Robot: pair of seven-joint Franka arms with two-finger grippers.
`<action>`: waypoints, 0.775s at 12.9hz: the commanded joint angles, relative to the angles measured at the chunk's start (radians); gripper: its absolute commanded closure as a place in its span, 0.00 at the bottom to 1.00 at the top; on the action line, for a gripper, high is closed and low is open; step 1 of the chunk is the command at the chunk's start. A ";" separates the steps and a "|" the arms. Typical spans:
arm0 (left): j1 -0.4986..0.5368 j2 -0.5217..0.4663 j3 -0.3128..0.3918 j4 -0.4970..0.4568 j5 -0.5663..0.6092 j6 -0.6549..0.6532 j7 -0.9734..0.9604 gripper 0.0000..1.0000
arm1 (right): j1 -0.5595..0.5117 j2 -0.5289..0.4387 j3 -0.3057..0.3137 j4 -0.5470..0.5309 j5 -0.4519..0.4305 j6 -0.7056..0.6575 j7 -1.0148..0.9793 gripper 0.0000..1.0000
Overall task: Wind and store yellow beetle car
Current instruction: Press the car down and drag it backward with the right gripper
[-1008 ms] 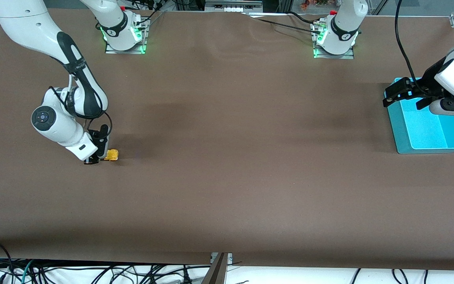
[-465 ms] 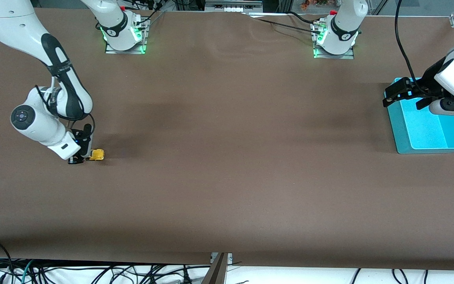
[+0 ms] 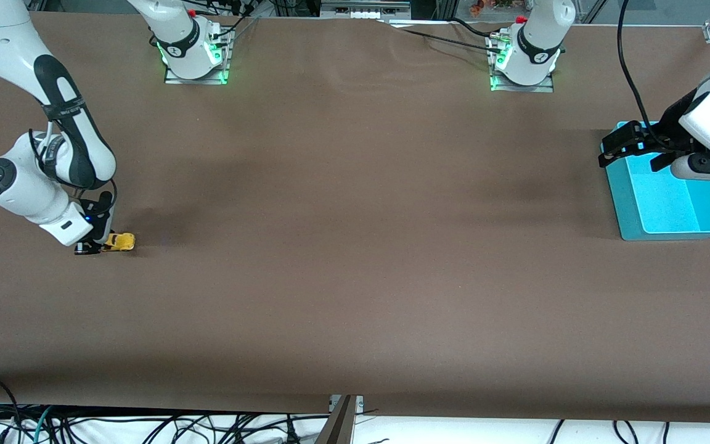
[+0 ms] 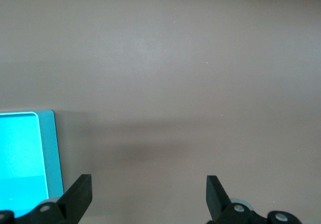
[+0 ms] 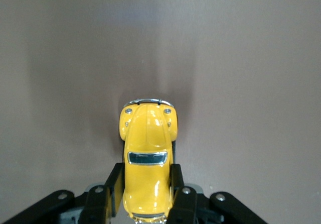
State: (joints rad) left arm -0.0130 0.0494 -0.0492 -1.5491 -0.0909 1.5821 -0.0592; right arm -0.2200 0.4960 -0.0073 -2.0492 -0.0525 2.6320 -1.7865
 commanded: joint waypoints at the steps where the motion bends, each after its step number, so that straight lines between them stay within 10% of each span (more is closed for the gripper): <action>1: -0.004 0.009 0.002 0.024 -0.013 -0.021 -0.010 0.00 | -0.021 0.056 0.009 0.006 0.002 0.016 -0.025 0.68; 5: -0.004 0.009 0.002 0.026 -0.013 -0.021 -0.008 0.00 | -0.018 0.055 0.010 0.021 0.003 0.008 -0.021 0.00; 10: -0.028 0.012 -0.030 0.027 -0.010 -0.010 -0.019 0.00 | -0.012 0.045 0.038 0.124 0.003 -0.128 -0.019 0.00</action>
State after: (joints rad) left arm -0.0186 0.0494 -0.0592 -1.5491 -0.0909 1.5822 -0.0592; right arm -0.2207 0.5355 0.0192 -1.9831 -0.0526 2.5670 -1.7885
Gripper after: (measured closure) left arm 0.000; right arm 0.000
